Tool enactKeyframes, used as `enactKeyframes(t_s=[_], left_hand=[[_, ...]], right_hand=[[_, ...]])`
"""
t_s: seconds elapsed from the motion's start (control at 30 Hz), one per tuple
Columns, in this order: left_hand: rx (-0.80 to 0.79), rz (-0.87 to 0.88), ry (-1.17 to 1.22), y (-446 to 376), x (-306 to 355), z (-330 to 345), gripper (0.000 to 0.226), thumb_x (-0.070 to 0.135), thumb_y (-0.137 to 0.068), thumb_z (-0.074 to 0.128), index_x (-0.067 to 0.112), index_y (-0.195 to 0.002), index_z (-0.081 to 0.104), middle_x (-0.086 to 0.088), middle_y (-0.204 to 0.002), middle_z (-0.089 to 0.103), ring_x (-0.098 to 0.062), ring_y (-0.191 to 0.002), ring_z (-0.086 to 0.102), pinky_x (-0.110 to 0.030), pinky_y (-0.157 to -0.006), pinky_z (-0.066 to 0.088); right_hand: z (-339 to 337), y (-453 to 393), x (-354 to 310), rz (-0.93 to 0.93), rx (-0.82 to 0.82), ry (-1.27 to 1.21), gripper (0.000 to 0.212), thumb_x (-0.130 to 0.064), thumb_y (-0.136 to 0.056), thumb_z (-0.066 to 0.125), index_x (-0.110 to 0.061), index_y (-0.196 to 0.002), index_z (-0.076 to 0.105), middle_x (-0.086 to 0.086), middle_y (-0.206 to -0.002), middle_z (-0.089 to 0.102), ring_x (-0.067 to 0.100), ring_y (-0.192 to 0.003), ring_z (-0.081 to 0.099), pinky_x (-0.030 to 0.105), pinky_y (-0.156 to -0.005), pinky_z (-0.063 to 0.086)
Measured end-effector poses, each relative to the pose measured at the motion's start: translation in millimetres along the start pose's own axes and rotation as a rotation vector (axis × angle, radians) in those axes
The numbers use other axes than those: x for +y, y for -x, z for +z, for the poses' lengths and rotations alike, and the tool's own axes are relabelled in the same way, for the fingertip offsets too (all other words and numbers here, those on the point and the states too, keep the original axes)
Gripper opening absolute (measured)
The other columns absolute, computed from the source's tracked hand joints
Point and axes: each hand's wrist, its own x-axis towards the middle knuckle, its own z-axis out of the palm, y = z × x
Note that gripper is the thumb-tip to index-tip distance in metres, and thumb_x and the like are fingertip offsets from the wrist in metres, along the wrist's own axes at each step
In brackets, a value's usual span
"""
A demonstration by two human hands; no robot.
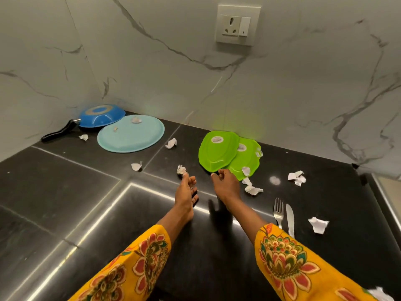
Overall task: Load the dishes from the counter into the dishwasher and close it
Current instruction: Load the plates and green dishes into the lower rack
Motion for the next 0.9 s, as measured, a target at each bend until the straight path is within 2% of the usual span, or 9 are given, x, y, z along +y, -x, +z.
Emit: enactKeyframes(t_s=[0.17, 0.23, 0.3, 0.4, 0.5, 0.57, 0.63, 0.73, 0.9], left_hand=[[-0.04, -0.012, -0.027, -39.8, 24.0, 32.5, 0.056, 0.047, -0.1, 0.026, 0.013, -0.143, 0.036, -0.002, -0.15, 0.035, -0.018, -0.141, 0.029, -0.035, -0.112, 0.023], [-0.038, 0.015, -0.035, -53.7, 31.0, 44.1, 0.046, 0.048, -0.1, 0.026, 0.021, -0.129, 0.049, 0.009, -0.124, 0.06, -0.005, -0.117, 0.053, -0.028, -0.096, 0.038], [-0.008, 0.029, -0.02, -66.4, 34.9, 53.7, 0.032, 0.045, -0.1, 0.028, 0.026, -0.111, 0.051, 0.013, -0.093, 0.063, 0.0, -0.083, 0.057, -0.018, -0.066, 0.04], [-0.029, 0.013, 0.023, -86.5, 37.6, 67.7, 0.039, 0.044, -0.101, 0.031, 0.018, -0.118, 0.056, -0.001, -0.105, 0.063, -0.012, -0.084, 0.061, -0.02, -0.055, 0.052], [-0.028, -0.009, 0.075, -124.8, 27.4, 65.8, 0.061, 0.059, -0.081, 0.055, 0.013, -0.12, 0.06, -0.012, -0.117, 0.066, -0.028, -0.096, 0.068, -0.039, -0.074, 0.058], [0.018, -0.034, 0.128, -145.0, 21.4, 63.7, 0.055, 0.045, -0.078, 0.06, 0.01, -0.121, 0.059, -0.018, -0.118, 0.065, -0.032, -0.098, 0.067, -0.045, -0.078, 0.057], [0.084, 0.005, 0.162, -123.3, 35.6, 69.9, 0.018, 0.017, -0.091, 0.05, 0.004, -0.099, 0.06, -0.019, -0.097, 0.067, -0.024, -0.077, 0.069, -0.03, -0.061, 0.058], [0.183, 0.017, 0.158, -118.1, 34.9, 73.5, 0.031, -0.011, -0.088, 0.04, 0.01, -0.068, 0.049, -0.008, -0.061, 0.057, -0.018, -0.049, 0.057, -0.023, -0.043, 0.048], [0.1, -0.06, 0.275, -96.9, 33.3, 70.4, 0.032, -0.012, -0.089, 0.035, 0.006, -0.082, 0.06, -0.005, -0.057, 0.068, -0.017, -0.049, 0.066, -0.027, -0.04, 0.054]], right_hand=[[-7.4, -48.1, -6.8, 0.069, 0.016, -0.025, 0.049, -0.028, -0.091, 0.057, -0.004, -0.132, 0.046, 0.019, -0.132, 0.048, 0.033, -0.122, 0.045, 0.033, -0.097, 0.035], [-9.7, -64.6, -6.3, 0.086, 0.014, -0.035, 0.052, -0.028, -0.091, 0.057, -0.003, -0.135, 0.043, 0.02, -0.135, 0.044, 0.034, -0.124, 0.043, 0.033, -0.099, 0.034], [-10.3, -77.9, -5.4, 0.096, 0.007, -0.049, 0.054, -0.029, -0.091, 0.057, -0.004, -0.137, 0.041, 0.02, -0.137, 0.043, 0.034, -0.126, 0.042, 0.034, -0.101, 0.033], [-9.2, -97.5, -3.4, 0.099, 0.021, -0.049, 0.061, -0.031, -0.091, 0.056, -0.006, -0.142, 0.034, 0.019, -0.143, 0.039, 0.033, -0.132, 0.036, 0.038, -0.109, 0.029], [-7.9, -111.1, -0.7, 0.118, 0.02, -0.042, 0.065, -0.033, -0.092, 0.055, -0.009, -0.146, 0.027, 0.016, -0.149, 0.031, 0.033, -0.137, 0.028, 0.039, -0.114, 0.02], [-7.7, -116.8, 2.2, 0.126, 0.013, -0.034, 0.066, -0.033, -0.092, 0.055, -0.01, -0.146, 0.026, 0.015, -0.15, 0.029, 0.032, -0.138, 0.026, 0.038, -0.113, 0.016], [-8.0, -118.5, 4.2, 0.115, 0.008, -0.024, 0.066, -0.032, -0.091, 0.056, -0.009, -0.146, 0.027, 0.014, -0.15, 0.03, 0.031, -0.139, 0.026, 0.037, -0.113, 0.015], [-9.2, -116.2, 7.5, 0.091, 0.013, -0.055, 0.069, -0.03, -0.089, 0.061, -0.008, -0.146, 0.028, 0.014, -0.15, 0.031, 0.029, -0.139, 0.027, 0.037, -0.113, 0.019], [-13.8, -100.9, 13.5, 0.088, 0.038, -0.224, 0.074, -0.02, -0.083, 0.069, -0.01, -0.145, 0.028, 0.013, -0.144, 0.038, 0.029, -0.132, 0.038, 0.038, -0.109, 0.033]])
